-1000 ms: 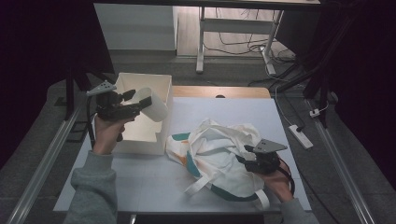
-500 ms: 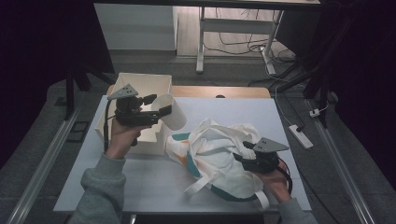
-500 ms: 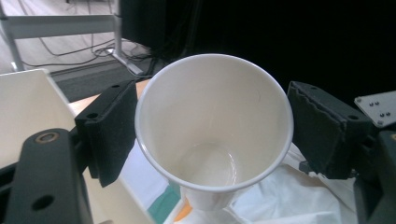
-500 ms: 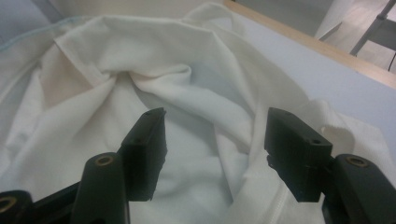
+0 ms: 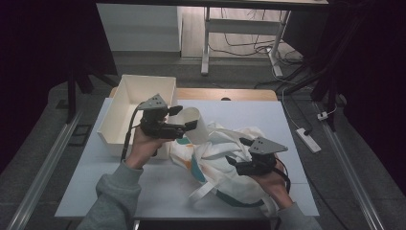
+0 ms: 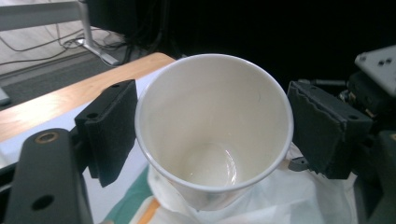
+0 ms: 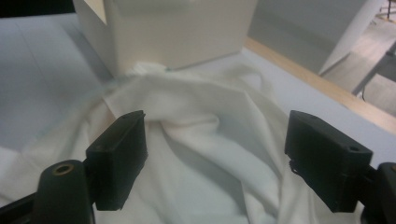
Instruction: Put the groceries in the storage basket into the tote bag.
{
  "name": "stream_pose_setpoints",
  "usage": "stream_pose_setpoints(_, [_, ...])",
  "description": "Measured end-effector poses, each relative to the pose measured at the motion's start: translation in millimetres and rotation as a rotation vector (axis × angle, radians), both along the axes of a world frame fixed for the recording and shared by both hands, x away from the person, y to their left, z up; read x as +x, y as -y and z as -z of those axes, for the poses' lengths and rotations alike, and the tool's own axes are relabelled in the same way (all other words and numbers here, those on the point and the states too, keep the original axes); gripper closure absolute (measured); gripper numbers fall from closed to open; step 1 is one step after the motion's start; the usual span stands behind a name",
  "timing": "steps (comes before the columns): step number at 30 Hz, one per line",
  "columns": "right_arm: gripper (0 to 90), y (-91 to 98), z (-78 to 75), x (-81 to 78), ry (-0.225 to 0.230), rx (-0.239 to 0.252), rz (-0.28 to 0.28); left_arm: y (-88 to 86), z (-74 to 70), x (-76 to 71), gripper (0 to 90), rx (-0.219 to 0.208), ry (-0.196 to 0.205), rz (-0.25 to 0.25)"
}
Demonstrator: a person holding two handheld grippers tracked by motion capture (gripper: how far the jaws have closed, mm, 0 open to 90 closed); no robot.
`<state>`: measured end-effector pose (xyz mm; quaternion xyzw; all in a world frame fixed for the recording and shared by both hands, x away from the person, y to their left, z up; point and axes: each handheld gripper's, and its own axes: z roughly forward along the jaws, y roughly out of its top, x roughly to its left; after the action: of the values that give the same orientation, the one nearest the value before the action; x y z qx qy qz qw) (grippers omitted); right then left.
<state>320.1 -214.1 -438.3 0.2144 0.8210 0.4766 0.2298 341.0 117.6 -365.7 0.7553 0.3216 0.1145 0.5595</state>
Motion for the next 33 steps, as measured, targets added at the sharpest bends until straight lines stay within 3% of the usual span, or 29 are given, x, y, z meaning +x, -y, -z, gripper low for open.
stream_pose_setpoints(14, [15.3,-27.6,-18.4,0.3,0.023,0.059,-0.049,31.8,8.3,0.2,20.2,0.046,-0.019,0.068])
stream_pose_setpoints(33, [12.1,-48.1,-21.2,2.6,0.043,0.032,-0.032,50.3,14.1,-2.2,20.2,0.077,-0.024,0.114])
